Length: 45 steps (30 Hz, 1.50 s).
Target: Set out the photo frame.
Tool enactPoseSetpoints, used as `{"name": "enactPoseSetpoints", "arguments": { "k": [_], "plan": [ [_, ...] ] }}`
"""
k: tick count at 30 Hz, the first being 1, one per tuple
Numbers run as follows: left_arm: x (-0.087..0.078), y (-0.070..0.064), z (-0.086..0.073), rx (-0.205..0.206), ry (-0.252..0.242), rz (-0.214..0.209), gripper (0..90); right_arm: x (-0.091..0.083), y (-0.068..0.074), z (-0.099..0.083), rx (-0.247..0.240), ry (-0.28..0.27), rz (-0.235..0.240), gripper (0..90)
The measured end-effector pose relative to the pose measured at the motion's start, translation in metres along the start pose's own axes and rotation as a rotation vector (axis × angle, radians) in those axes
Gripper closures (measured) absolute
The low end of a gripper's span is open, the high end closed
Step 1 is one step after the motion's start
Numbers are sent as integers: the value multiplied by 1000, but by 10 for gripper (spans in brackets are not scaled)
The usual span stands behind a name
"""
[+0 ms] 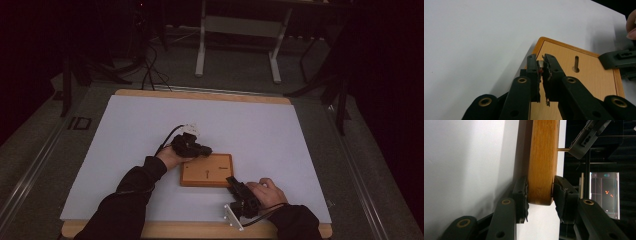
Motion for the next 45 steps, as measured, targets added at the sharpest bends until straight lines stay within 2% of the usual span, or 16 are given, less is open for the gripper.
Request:
{"name": "enactPoseSetpoints", "arguments": {
  "k": [6,7,8,9,10,12,16,18,20,23,26,28,30,36,41,45],
  "plan": [
    [-1,0,1,10,10,13,826,-2,-3,0,-12,-12,9,662],
    [-2,-1,1,27,14,36,757,-2,-3,0,-7,-18,16,663],
    [-5,-3,1,37,16,39,648,-2,-5,0,4,-23,22,664],
    [-10,-5,1,54,18,44,591,-3,-7,0,13,-31,31,665],
    [-15,-6,1,64,11,66,505,-3,-9,-1,24,-38,39,666],
    [-27,-10,0,63,-7,42,280,-4,-15,-1,52,-50,59,668],
    [-59,-8,-3,36,-94,79,142,-5,-27,-3,65,-58,95,681],
    [-76,-9,-5,37,-126,93,140,-5,-34,-4,74,-64,97,690],
    [-91,-11,-8,50,-122,112,119,-4,-39,-5,97,-78,117,691],
    [-109,-15,-15,62,-124,121,98,-3,-47,-8,106,-88,161,691],
    [-119,-19,-23,39,-151,132,78,-1,-57,-12,117,-103,204,693],
    [-120,-22,-29,28,-159,141,53,0,-64,-15,135,-113,238,697],
    [-120,-27,-36,32,-157,148,33,2,-72,-18,179,-130,266,698],
    [-115,-44,-51,35,-154,136,32,10,-90,-25,254,-158,353,698],
    [-110,-55,-64,16,-170,134,32,16,-103,-30,306,-168,400,698],
    [-105,-59,-76,20,-142,140,32,20,-109,-33,346,-183,431,698]
  ]
}}
Point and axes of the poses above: each handheld gripper's, and its own axes: x roughly forward along the jaws, z roughly out of its top, y roughly to its left, the point moved 6 cm from there along x, roughly forward along the jaws
